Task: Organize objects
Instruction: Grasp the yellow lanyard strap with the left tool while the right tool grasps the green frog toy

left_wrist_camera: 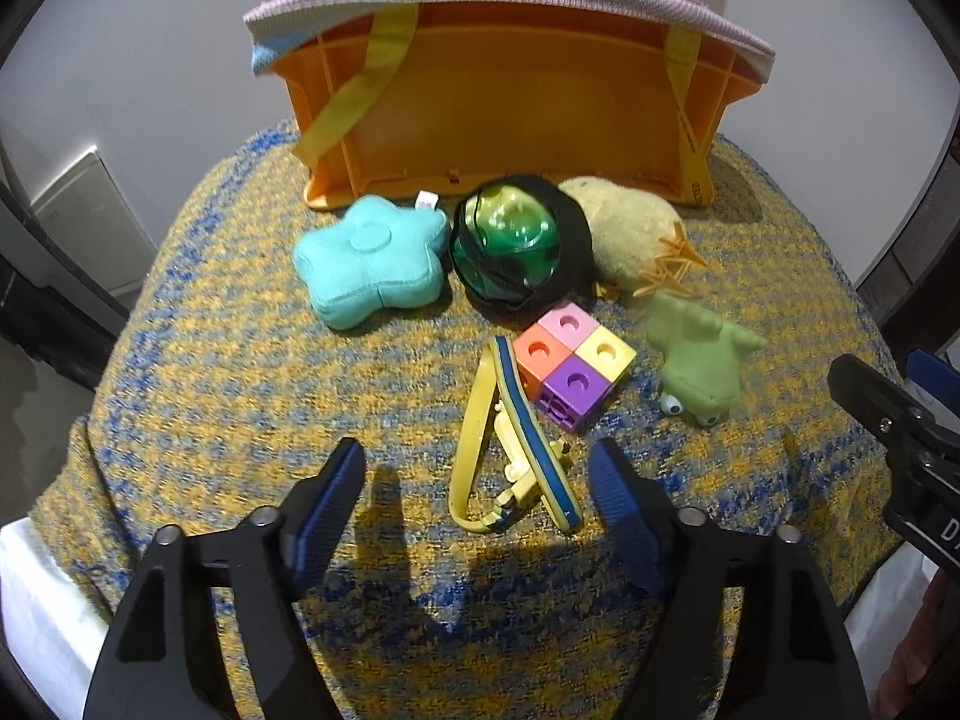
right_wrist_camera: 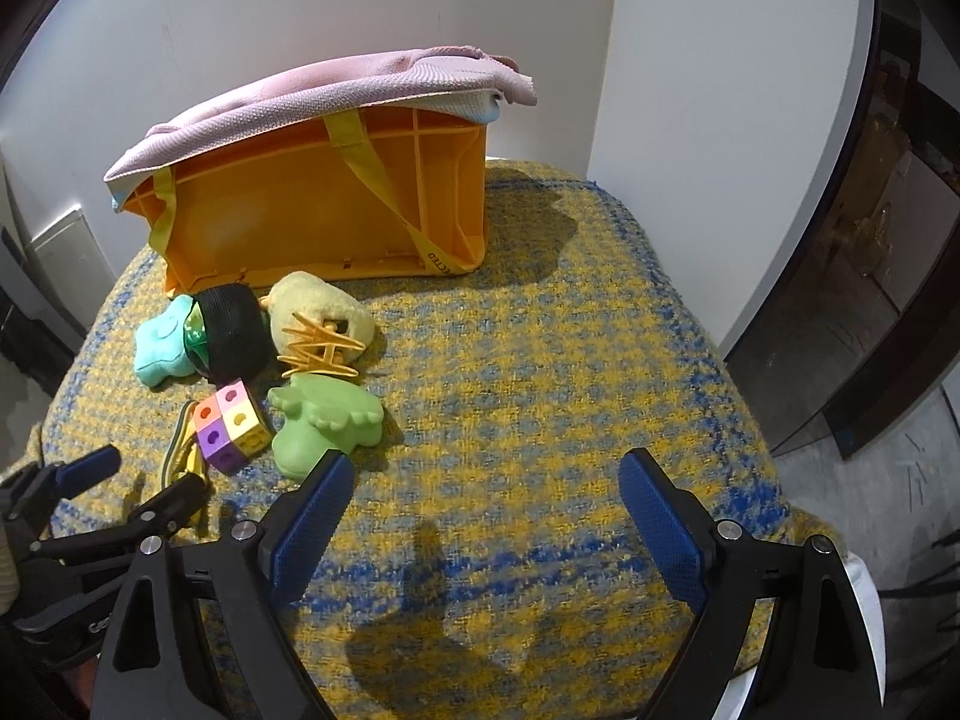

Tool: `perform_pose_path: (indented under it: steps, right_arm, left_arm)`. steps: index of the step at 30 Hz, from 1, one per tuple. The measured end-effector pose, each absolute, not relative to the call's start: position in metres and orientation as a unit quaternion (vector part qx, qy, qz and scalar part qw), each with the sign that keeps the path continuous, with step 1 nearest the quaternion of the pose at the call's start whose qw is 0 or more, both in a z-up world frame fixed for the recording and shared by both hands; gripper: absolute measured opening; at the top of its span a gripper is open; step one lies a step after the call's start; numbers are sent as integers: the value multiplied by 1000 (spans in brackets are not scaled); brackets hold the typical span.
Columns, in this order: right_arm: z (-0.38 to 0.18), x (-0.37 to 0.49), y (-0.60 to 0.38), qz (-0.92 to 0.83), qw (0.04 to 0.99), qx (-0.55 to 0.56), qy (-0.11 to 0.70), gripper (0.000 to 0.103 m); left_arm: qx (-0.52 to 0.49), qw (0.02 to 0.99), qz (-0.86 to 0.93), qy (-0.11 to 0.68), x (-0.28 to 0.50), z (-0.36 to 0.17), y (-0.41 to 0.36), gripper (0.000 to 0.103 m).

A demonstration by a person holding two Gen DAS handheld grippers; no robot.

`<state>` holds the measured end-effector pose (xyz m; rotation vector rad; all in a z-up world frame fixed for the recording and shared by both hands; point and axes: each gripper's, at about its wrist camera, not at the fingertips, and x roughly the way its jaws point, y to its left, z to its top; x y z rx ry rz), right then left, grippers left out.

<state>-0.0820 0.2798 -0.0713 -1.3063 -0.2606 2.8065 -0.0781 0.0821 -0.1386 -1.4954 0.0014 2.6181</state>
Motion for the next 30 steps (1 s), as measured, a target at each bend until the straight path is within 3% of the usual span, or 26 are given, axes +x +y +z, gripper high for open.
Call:
perform_pose_path:
  steps: [7, 10, 30]
  right_arm:
    - [-74, -82, 279, 902, 18, -424, -84, 90]
    - [-74, -82, 279, 901, 18, -424, -85, 90]
    - [-72, -90, 259, 900, 0, -427, -87, 90]
  left_arm:
    - [-508, 74, 858, -5, -79, -150, 86, 55]
    - [-504, 82, 860, -1, -76, -149, 88, 39]
    - [-478, 39, 877, -9, -74, -128, 52, 37]
